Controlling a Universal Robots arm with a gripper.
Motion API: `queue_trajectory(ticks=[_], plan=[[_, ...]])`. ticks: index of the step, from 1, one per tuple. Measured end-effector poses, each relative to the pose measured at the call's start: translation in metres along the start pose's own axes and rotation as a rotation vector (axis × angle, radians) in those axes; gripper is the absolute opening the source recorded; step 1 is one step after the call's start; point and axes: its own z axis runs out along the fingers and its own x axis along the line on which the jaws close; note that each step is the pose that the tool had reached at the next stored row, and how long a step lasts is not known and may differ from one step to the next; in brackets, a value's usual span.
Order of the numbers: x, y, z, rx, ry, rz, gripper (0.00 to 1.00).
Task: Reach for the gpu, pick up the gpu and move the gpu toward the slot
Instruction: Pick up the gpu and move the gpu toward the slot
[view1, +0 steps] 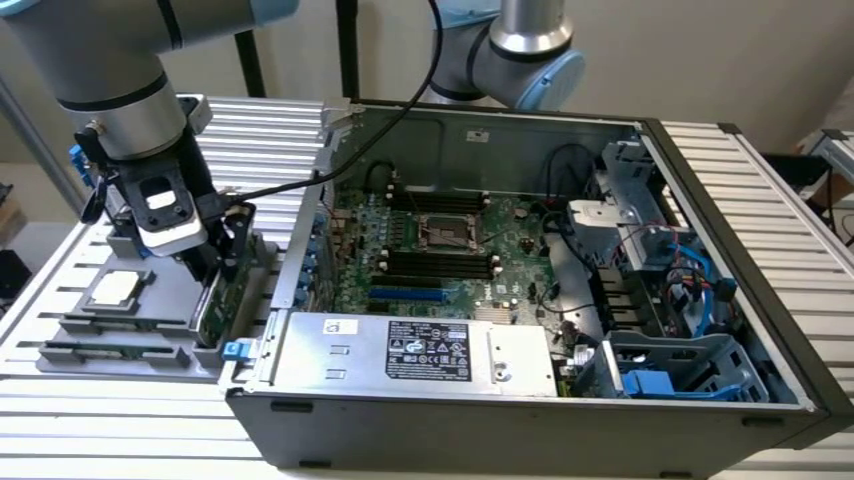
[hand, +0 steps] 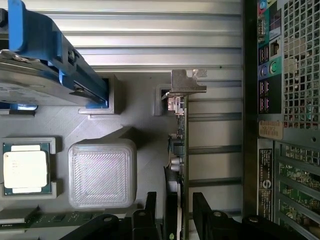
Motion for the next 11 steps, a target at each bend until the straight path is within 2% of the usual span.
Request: queue_trajectory(ticks=[11], plan=[[0.0000, 0.0000, 0.0000, 0.0000, 0.0000, 0.000, 0.42]])
